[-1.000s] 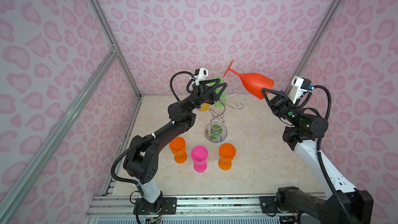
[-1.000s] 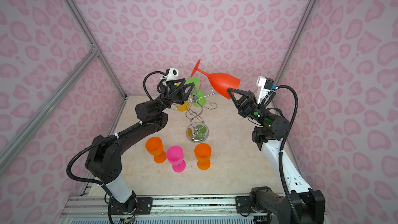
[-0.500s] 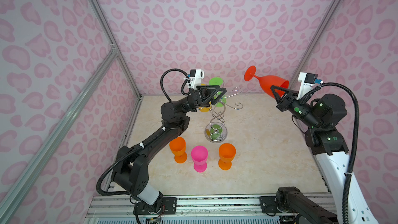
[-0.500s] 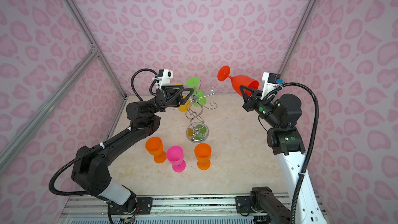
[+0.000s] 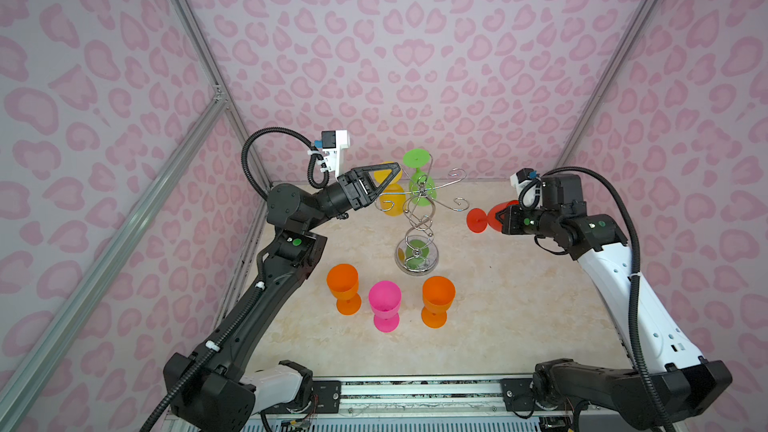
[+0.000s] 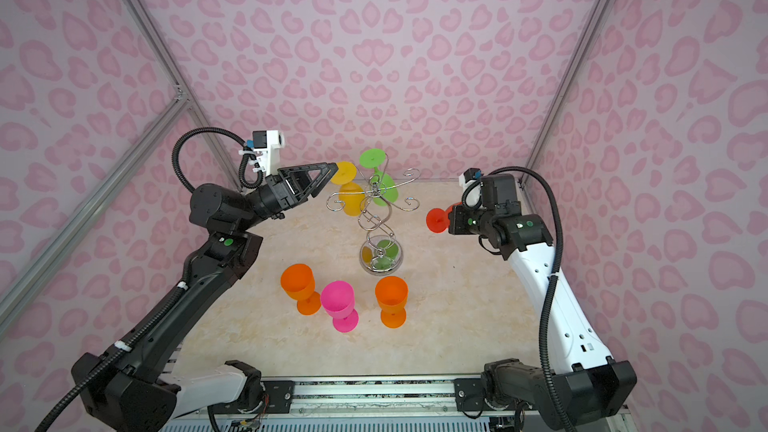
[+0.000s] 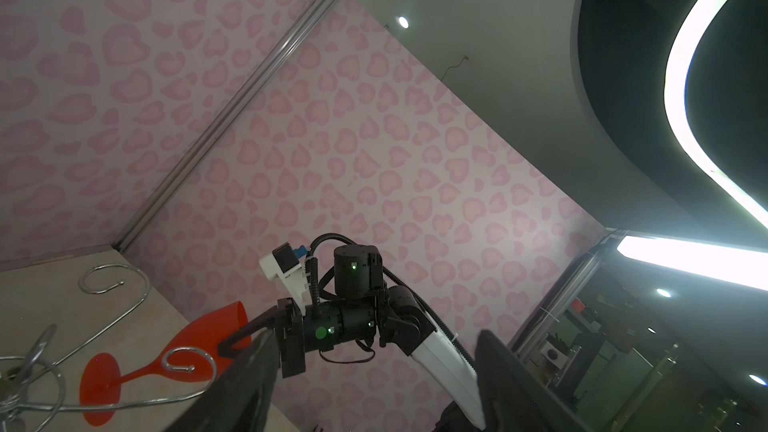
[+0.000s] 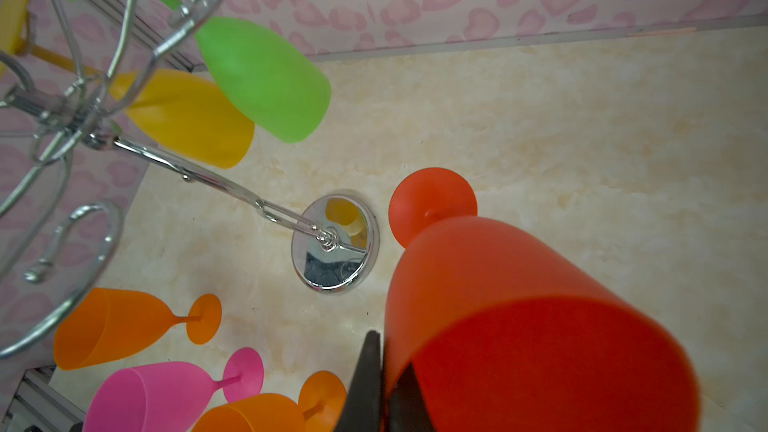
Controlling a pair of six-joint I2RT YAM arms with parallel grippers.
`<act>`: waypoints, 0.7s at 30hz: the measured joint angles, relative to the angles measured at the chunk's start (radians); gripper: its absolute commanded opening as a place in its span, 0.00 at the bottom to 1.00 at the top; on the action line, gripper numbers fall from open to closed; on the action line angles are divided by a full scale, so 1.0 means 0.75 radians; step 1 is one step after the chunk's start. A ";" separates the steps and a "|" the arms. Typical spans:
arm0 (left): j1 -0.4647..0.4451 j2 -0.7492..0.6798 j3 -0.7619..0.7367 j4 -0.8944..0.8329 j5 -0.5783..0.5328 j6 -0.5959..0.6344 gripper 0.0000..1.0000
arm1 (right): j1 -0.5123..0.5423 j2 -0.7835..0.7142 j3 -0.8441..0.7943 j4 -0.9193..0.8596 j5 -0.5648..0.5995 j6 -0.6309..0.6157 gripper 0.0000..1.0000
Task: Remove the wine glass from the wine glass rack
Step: 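Lower the red glass with the right gripper while the left gripper moves to the rack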
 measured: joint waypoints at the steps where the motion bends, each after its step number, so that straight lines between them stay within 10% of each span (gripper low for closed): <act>1: 0.005 -0.021 0.007 -0.066 -0.019 0.051 0.78 | 0.023 0.015 0.000 -0.028 0.023 -0.017 0.00; 21: 0.042 -0.079 0.030 -0.478 -0.134 0.336 0.78 | 0.393 0.330 -0.033 -0.263 0.291 -0.113 0.00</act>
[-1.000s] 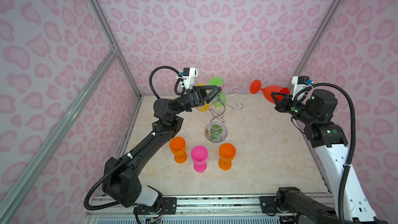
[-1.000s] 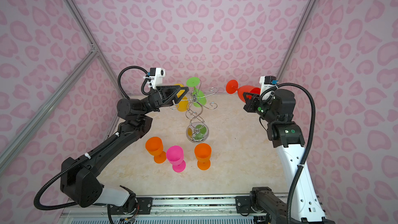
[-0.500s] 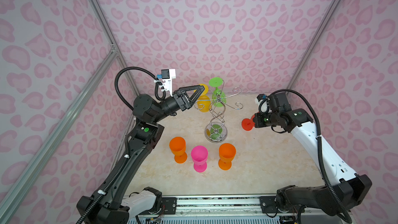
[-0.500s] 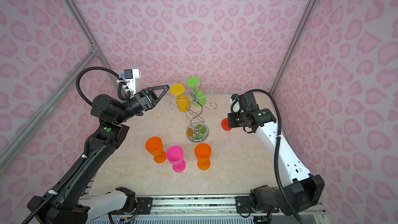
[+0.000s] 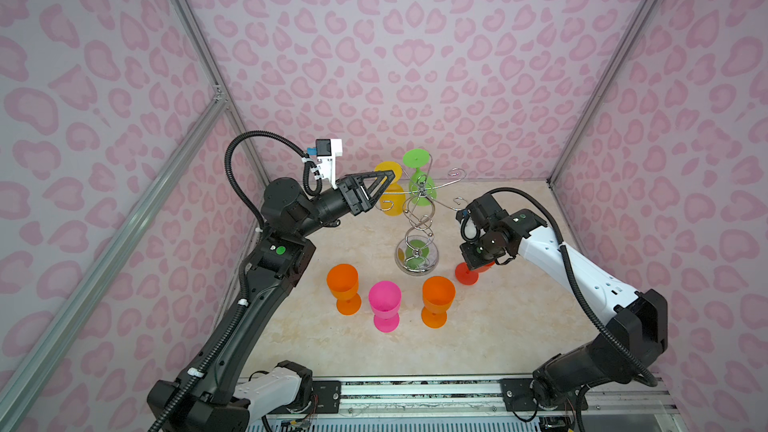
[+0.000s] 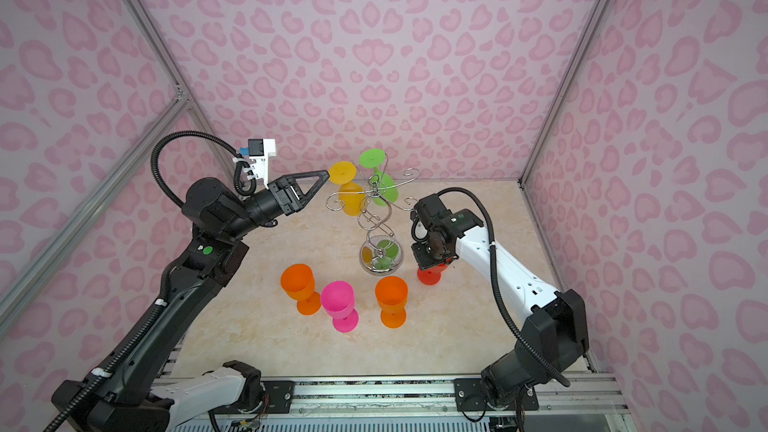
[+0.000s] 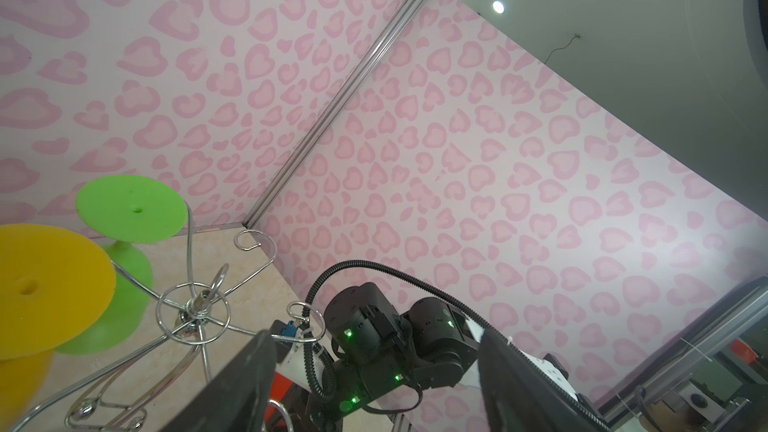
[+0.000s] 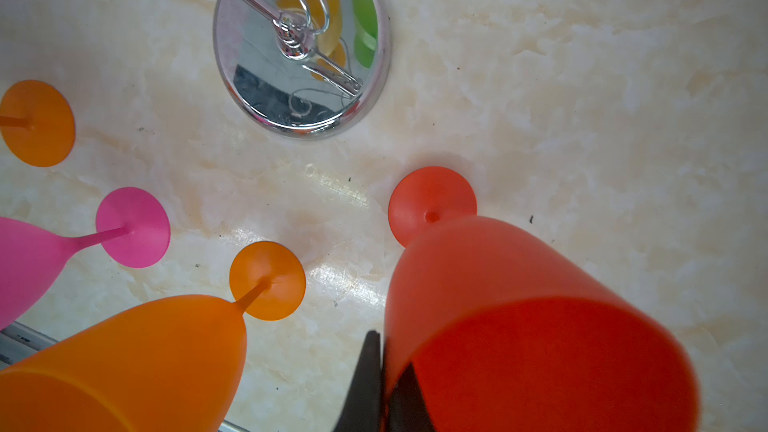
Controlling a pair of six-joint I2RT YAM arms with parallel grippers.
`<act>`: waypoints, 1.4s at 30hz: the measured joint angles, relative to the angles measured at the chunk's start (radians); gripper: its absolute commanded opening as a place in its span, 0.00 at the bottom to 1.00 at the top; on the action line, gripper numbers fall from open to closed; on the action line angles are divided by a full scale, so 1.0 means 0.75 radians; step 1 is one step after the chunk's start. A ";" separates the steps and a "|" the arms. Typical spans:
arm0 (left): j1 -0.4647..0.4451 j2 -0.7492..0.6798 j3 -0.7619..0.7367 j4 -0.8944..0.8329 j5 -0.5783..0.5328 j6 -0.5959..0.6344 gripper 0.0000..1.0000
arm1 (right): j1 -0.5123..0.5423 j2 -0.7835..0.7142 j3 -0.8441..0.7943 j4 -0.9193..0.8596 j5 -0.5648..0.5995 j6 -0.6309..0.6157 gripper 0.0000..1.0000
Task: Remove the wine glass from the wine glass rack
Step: 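Lower the red glass with the right gripper while the left gripper moves to the rack, then open the right gripper and raise it off the red glass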
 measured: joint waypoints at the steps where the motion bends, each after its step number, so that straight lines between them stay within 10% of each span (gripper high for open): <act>1: 0.000 -0.002 0.000 -0.002 0.000 0.001 0.78 | 0.006 0.009 0.000 -0.005 0.007 0.005 0.00; 42: 0.073 0.028 0.000 -0.053 -0.049 0.001 0.81 | 0.018 -0.335 -0.037 0.021 -0.032 0.074 0.23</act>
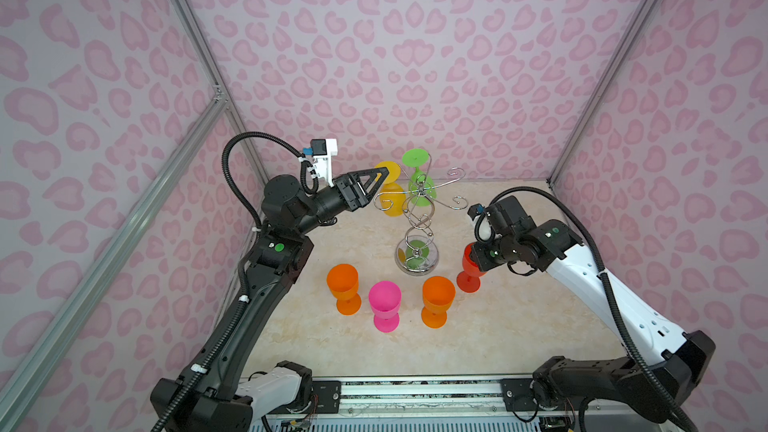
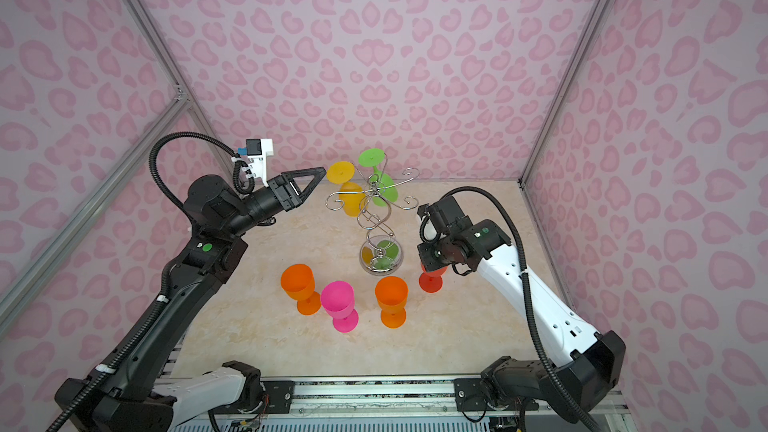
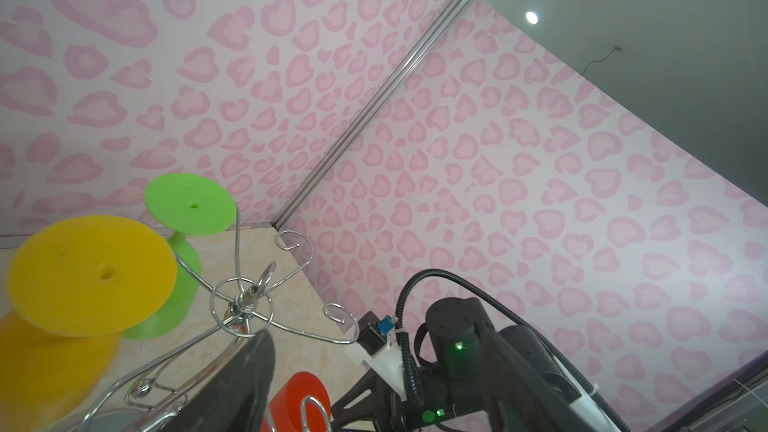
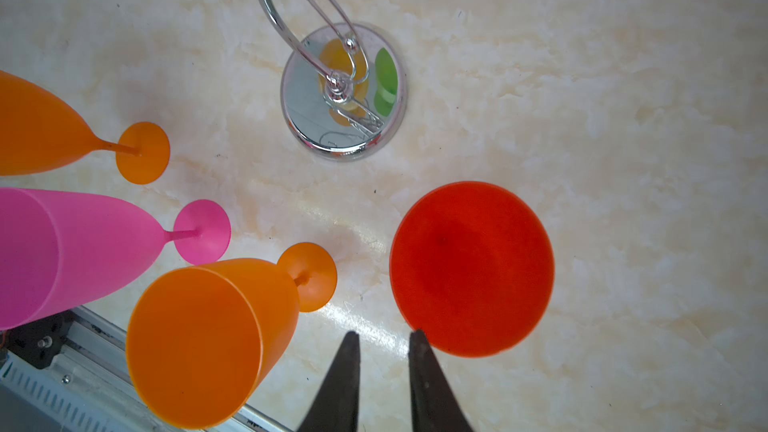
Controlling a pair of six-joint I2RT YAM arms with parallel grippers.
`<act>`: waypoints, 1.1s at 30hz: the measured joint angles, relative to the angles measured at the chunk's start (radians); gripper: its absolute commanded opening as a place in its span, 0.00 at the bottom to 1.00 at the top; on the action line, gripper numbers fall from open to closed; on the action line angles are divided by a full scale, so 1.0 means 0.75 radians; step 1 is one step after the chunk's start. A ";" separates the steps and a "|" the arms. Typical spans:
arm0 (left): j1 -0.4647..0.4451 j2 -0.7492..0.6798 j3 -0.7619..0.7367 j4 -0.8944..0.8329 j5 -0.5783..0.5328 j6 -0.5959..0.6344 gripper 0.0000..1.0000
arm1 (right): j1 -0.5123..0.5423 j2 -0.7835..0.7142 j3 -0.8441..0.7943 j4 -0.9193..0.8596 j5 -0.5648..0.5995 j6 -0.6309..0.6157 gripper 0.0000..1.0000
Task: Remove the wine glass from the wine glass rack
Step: 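Open the right gripper and raise it off the red glass, then close the left gripper on the yellow glass base on the rack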
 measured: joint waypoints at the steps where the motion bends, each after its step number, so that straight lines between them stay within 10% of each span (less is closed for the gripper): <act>1: 0.012 0.005 0.000 -0.001 -0.001 -0.002 0.81 | -0.015 -0.027 -0.004 0.008 -0.001 0.011 0.23; 33: 0.165 0.424 0.054 0.003 0.090 -0.117 0.67 | -0.453 -0.424 -0.162 0.337 -0.092 0.185 0.28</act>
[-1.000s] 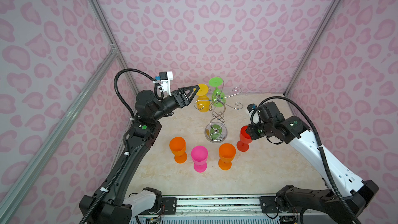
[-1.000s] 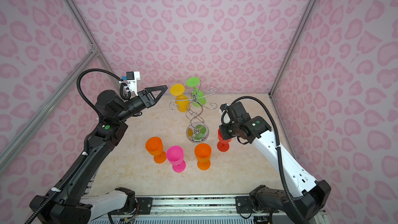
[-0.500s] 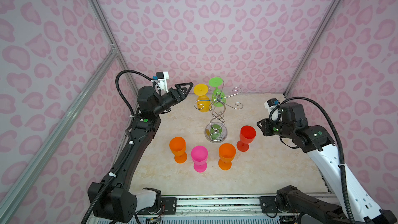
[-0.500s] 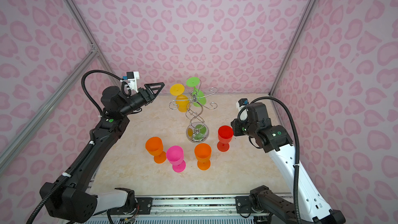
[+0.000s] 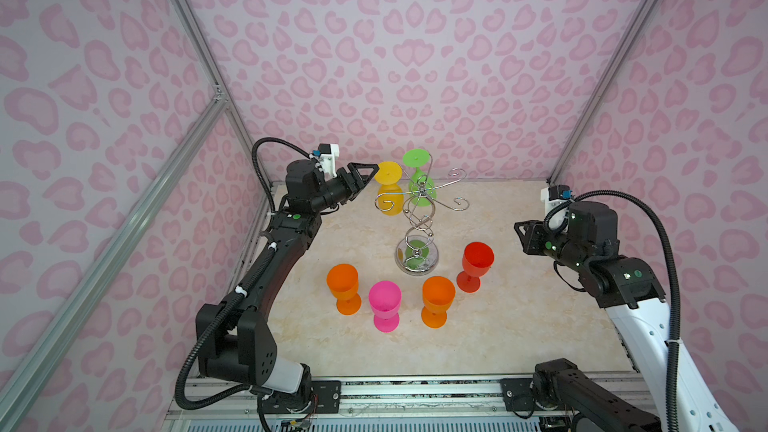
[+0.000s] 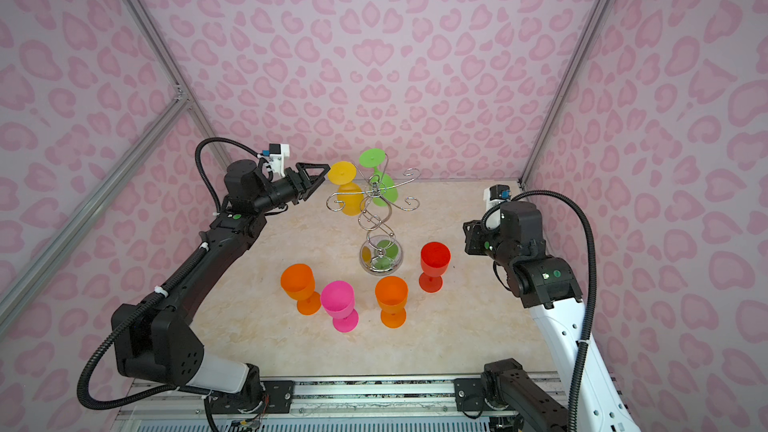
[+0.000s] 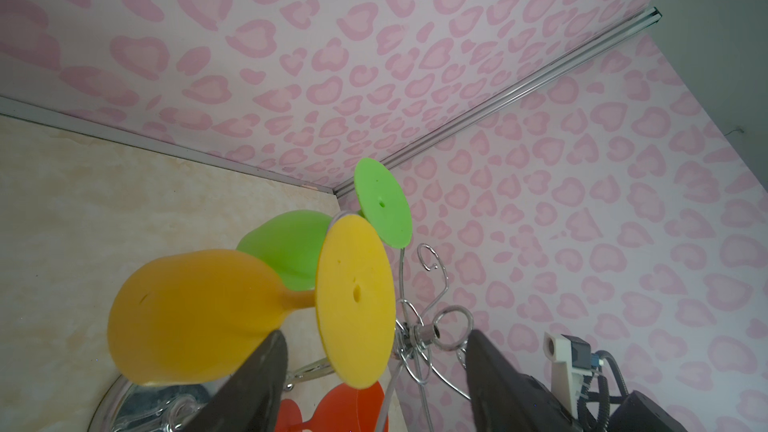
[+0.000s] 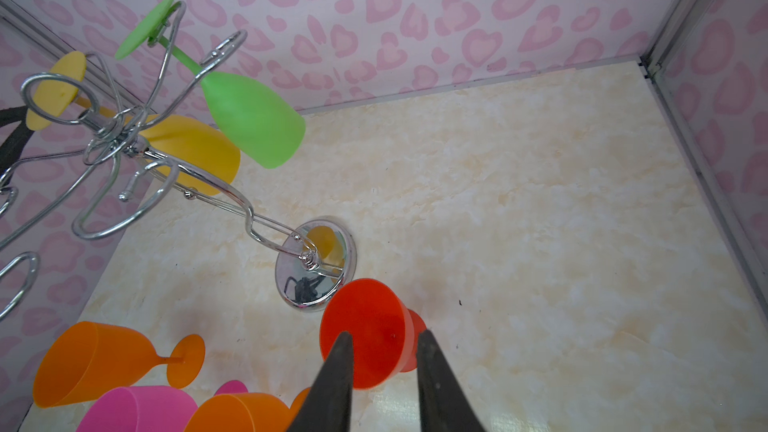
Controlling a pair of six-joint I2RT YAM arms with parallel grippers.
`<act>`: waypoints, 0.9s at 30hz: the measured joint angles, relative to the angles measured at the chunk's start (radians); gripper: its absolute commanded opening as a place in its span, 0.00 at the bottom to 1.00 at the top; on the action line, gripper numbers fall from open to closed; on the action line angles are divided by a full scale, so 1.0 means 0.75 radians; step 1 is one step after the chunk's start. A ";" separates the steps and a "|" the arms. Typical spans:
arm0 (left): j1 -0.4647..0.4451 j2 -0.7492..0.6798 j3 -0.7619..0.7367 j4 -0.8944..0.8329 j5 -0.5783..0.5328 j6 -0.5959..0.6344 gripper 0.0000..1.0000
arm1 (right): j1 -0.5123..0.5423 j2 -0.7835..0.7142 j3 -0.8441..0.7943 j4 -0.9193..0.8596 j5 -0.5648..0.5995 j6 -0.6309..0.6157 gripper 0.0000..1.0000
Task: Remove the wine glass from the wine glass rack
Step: 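Close the left gripper on the yellow glass base on the rack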
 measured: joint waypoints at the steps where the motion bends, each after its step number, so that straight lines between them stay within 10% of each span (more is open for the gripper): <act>1: 0.000 0.008 0.000 0.000 0.001 -0.008 0.66 | -0.008 -0.001 -0.004 0.007 -0.009 0.008 0.28; 27: -0.027 0.091 0.016 0.070 0.079 -0.065 0.31 | -0.068 0.015 -0.065 0.066 -0.096 0.032 0.28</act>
